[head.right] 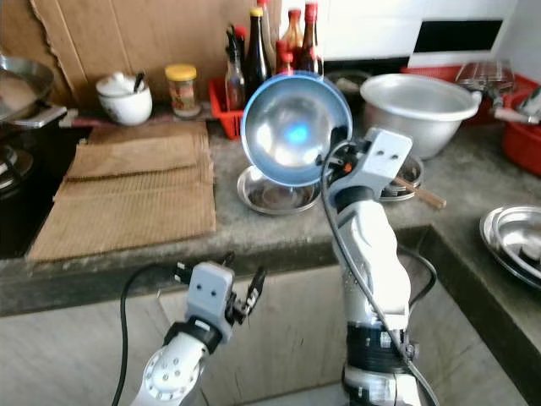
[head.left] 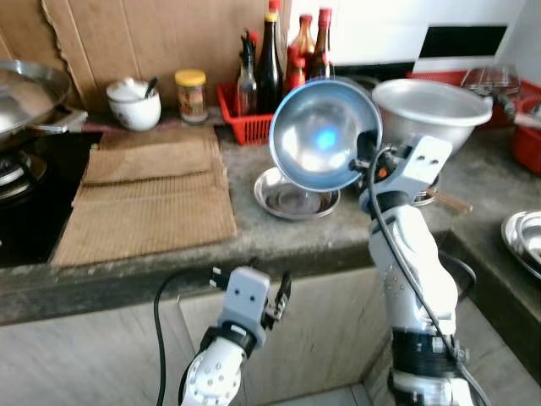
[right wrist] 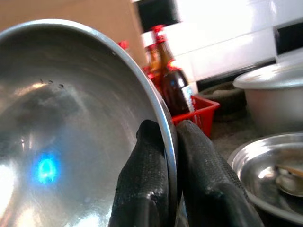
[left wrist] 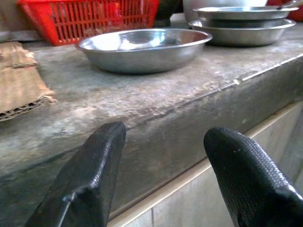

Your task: Kitchen organization

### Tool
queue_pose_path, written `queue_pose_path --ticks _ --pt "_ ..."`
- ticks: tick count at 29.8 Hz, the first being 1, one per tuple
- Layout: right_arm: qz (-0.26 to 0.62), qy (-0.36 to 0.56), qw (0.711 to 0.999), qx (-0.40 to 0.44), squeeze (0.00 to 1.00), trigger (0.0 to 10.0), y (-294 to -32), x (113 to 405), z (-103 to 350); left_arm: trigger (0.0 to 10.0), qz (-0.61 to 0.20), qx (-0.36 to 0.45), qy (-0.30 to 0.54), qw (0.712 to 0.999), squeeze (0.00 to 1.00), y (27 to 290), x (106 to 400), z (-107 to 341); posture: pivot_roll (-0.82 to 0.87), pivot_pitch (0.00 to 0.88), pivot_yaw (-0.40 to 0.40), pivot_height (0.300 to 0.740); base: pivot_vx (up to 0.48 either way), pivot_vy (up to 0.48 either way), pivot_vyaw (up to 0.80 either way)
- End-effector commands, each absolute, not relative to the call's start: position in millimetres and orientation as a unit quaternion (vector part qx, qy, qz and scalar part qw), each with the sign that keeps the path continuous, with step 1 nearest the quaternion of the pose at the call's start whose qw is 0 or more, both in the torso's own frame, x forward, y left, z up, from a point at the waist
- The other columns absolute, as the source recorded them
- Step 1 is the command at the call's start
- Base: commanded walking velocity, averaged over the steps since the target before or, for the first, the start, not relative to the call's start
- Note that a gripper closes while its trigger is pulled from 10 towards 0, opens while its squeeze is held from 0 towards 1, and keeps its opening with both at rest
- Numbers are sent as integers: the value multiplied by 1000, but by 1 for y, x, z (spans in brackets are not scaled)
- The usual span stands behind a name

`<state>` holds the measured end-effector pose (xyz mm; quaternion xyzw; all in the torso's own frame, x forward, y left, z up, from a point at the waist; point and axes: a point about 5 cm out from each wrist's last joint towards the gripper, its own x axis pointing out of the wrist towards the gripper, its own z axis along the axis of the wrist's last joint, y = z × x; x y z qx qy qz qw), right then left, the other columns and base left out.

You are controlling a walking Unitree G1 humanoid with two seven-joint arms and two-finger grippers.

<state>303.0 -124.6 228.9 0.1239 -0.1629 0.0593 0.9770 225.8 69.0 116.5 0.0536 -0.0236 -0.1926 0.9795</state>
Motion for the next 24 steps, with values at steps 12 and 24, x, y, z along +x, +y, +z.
queue_pose_path --ticks 12,24 --pt "6 -157 985 75 0 0 -143 260 202 10000 -194 36 -37 980 0 74 226 121 94 0 -23 740 0 0 0" --pt "-2 -152 988 41 0 0 -140 244 190 10000 -200 51 -60 977 0 72 223 127 94 0 -21 740 0 0 0"
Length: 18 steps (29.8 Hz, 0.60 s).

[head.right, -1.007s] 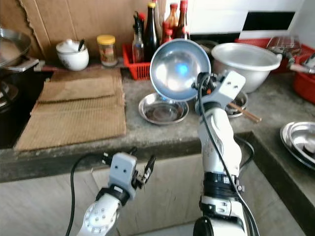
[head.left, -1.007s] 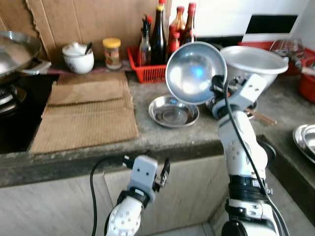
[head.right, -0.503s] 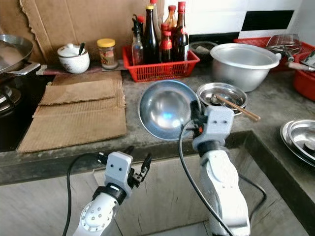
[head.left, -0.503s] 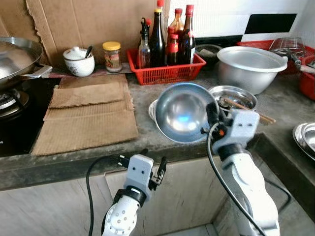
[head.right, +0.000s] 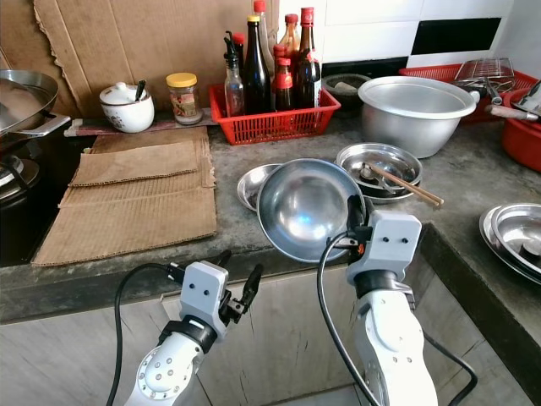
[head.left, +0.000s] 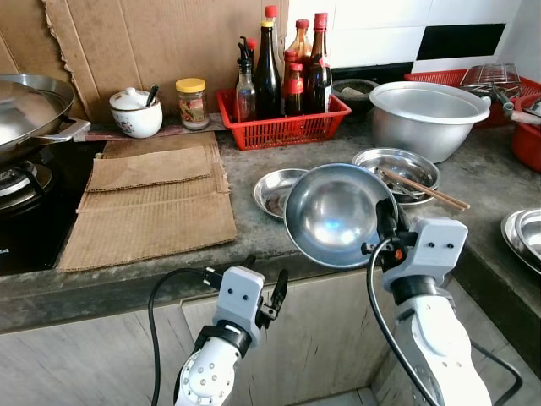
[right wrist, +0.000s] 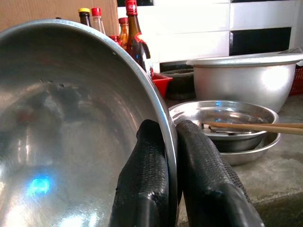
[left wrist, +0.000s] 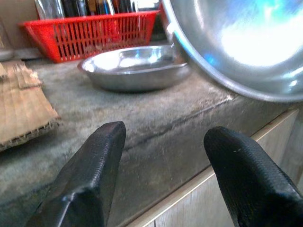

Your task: Kitchen organization

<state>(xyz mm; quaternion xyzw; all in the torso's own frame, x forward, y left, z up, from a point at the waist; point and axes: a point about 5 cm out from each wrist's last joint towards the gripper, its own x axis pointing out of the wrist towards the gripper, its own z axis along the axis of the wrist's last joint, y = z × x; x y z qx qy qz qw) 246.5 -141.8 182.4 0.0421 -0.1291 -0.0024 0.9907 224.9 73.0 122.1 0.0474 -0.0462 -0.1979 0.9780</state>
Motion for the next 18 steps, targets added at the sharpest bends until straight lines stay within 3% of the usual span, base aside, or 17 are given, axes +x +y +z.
queue_pose_path --ticks 1,3,18 --pt "-3 -150 988 40 0 627 -140 244 189 10000 -201 51 -62 976 0 72 223 127 94 0 -21 740 0 0 0" --pt "-6 -144 988 45 0 10000 -140 245 187 10000 -206 56 -62 975 0 70 222 127 95 0 -20 740 -126 0 0" --pt "-1 -123 991 55 0 10000 -135 246 180 10000 -209 60 -56 974 0 70 221 123 94 0 -19 740 -337 0 0"
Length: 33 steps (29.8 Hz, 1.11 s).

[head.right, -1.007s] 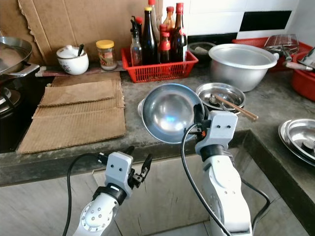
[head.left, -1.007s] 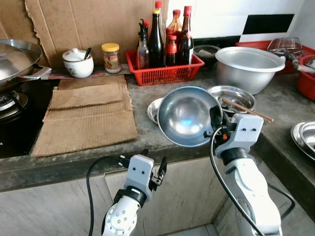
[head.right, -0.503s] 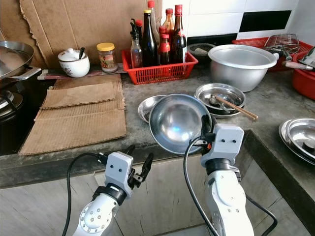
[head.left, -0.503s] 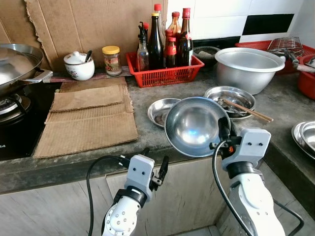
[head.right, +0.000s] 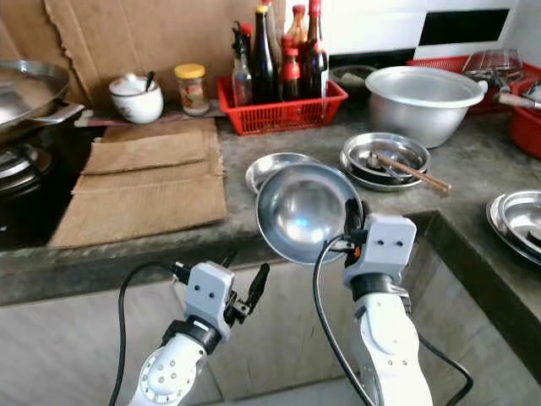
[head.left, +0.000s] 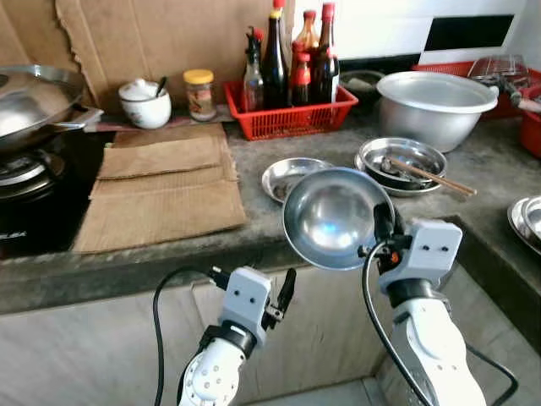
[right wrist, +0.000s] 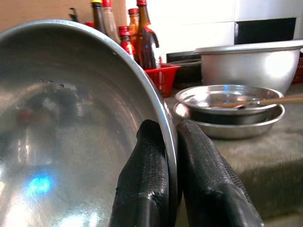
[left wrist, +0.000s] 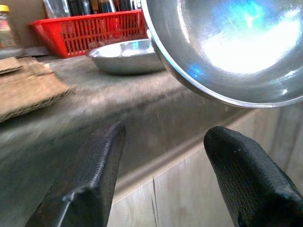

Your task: Kitchen organization

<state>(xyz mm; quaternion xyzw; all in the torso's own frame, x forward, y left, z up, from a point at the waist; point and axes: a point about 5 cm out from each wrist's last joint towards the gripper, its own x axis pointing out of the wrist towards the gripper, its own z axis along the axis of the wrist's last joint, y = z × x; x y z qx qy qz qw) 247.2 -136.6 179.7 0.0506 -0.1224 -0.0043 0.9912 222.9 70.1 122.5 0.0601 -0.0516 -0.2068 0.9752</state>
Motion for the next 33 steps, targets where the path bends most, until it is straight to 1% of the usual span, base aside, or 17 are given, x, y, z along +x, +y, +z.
queue_pose_path --ticks 1,33 --pt "-1 -122 991 55 0 10000 -135 246 180 10000 -209 60 -56 974 0 70 221 123 93 0 -19 740 -352 0 0" --pt "-11 -89 995 47 0 10000 -137 243 166 10000 -212 63 -52 974 0 69 221 122 88 0 -11 740 -354 0 0"
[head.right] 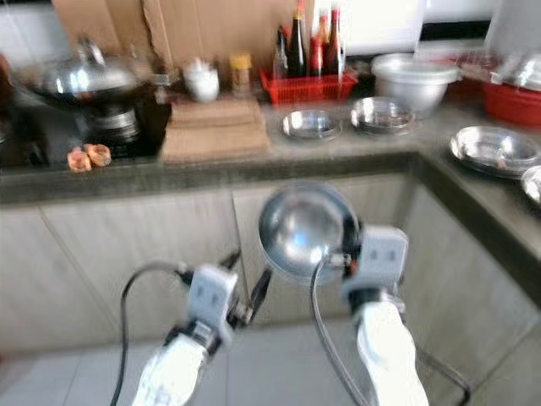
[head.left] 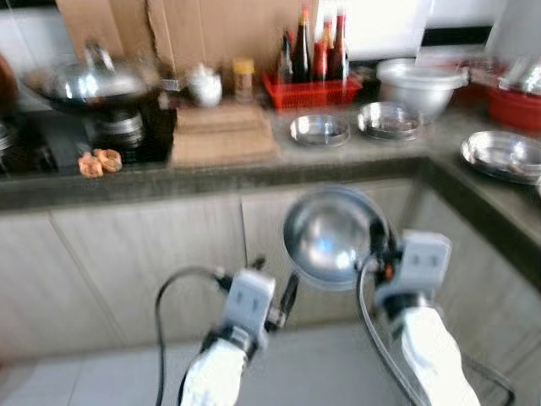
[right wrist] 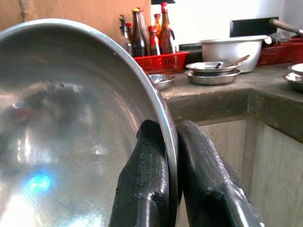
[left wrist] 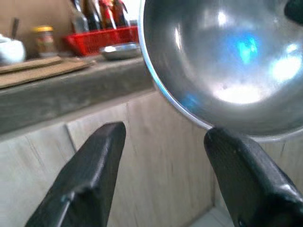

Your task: Kitchen organization

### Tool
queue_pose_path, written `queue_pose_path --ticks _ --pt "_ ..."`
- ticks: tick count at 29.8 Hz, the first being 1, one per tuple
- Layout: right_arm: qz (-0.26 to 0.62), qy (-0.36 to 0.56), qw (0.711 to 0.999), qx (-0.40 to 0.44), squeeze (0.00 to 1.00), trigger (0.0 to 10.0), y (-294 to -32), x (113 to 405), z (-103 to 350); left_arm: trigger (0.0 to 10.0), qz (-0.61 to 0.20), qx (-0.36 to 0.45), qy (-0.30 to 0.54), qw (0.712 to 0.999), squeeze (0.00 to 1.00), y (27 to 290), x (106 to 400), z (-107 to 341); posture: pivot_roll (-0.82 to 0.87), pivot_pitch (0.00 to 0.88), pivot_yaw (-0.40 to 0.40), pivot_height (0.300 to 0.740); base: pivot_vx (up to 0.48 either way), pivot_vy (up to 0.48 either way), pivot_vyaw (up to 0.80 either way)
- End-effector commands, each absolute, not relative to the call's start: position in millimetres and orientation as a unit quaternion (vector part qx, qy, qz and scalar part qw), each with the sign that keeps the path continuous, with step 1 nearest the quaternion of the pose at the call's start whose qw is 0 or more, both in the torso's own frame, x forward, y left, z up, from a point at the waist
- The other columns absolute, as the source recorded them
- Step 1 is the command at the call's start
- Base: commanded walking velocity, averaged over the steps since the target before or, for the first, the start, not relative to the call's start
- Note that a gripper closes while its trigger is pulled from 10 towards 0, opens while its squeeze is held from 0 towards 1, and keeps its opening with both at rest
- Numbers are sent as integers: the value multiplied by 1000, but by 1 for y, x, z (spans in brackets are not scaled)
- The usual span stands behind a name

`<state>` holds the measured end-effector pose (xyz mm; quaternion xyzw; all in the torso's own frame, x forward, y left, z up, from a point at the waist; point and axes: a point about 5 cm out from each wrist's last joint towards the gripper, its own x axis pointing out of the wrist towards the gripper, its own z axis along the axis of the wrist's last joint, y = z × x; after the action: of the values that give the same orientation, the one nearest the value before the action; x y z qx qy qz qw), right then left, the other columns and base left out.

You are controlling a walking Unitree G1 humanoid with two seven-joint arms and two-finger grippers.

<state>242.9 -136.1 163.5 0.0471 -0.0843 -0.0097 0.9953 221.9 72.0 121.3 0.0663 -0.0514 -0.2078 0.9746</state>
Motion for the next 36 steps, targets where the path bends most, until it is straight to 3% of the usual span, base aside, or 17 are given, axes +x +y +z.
queue_pose_path --ticks 1,13,18,36 --pt "-11 -88 995 47 0 10000 -137 243 166 10000 -212 63 -52 974 0 69 222 122 88 0 -11 740 -352 0 0" --pt "-11 -84 995 48 0 10000 -137 243 165 10000 -212 62 -52 974 0 70 222 122 86 0 -6 740 -308 0 -643" --pt "-12 -84 995 48 0 10000 -136 243 165 10000 -210 62 -51 974 0 70 223 122 86 0 -8 740 -48 0 0" --pt "-10 -99 994 46 0 10000 -136 247 171 10000 -198 50 -54 977 0 74 228 125 85 0 -5 740 16 0 -800"
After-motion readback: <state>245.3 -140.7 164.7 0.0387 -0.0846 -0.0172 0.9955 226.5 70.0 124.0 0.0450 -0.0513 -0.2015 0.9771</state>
